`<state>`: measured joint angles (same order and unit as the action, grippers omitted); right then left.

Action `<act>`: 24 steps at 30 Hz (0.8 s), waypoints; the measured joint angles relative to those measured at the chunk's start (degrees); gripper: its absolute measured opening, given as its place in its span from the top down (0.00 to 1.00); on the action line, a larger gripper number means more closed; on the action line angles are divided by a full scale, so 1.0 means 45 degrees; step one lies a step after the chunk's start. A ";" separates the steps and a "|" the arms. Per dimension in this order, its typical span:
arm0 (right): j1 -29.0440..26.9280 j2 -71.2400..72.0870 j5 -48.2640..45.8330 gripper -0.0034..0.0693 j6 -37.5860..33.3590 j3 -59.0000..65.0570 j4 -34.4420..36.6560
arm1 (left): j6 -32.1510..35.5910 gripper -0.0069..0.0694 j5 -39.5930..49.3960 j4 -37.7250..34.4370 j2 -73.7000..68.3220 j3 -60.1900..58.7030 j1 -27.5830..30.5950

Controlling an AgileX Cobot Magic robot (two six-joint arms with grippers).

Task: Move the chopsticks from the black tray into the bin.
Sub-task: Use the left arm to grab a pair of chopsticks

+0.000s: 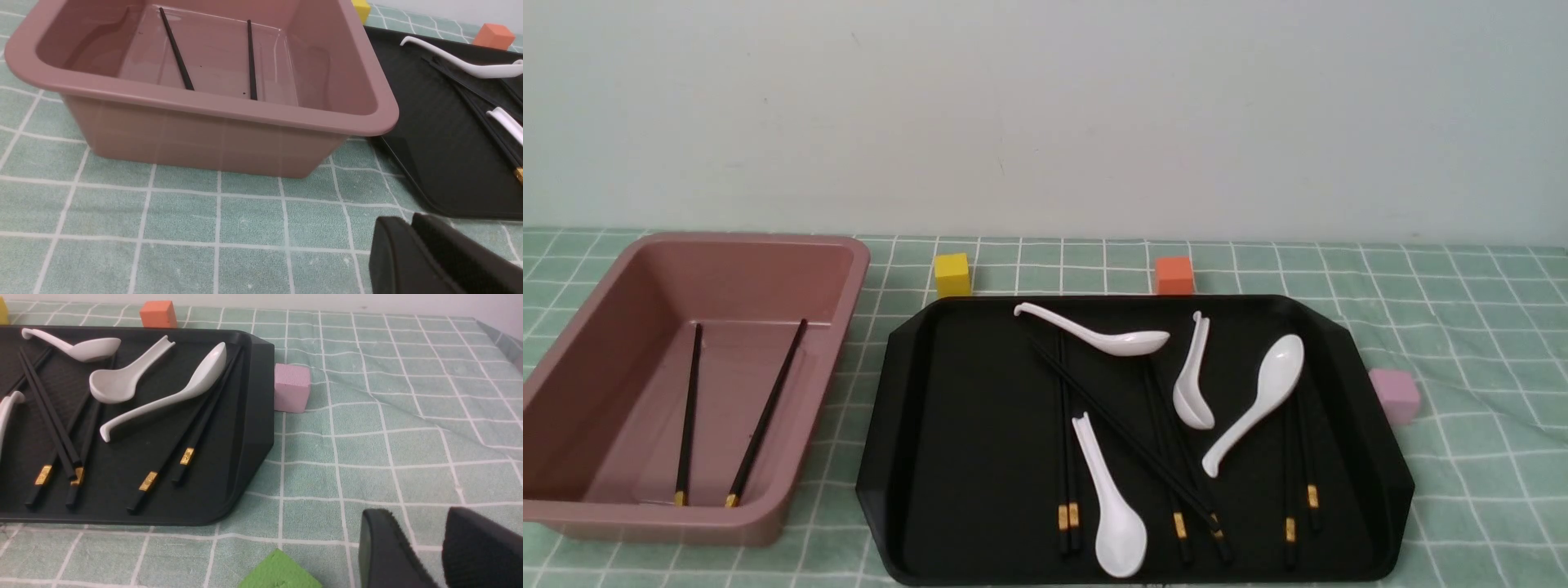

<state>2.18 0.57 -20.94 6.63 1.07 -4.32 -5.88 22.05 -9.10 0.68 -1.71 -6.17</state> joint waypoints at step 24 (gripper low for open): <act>0.0000 0.0000 0.2575 0.62 0.3404 0.0071 0.0585 | 0.0000 0.79 0.0000 0.0000 0.0000 0.0000 0.0000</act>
<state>2.18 0.57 -9.35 21.95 1.39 -1.69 -5.88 22.05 -9.10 0.68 -1.71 -6.17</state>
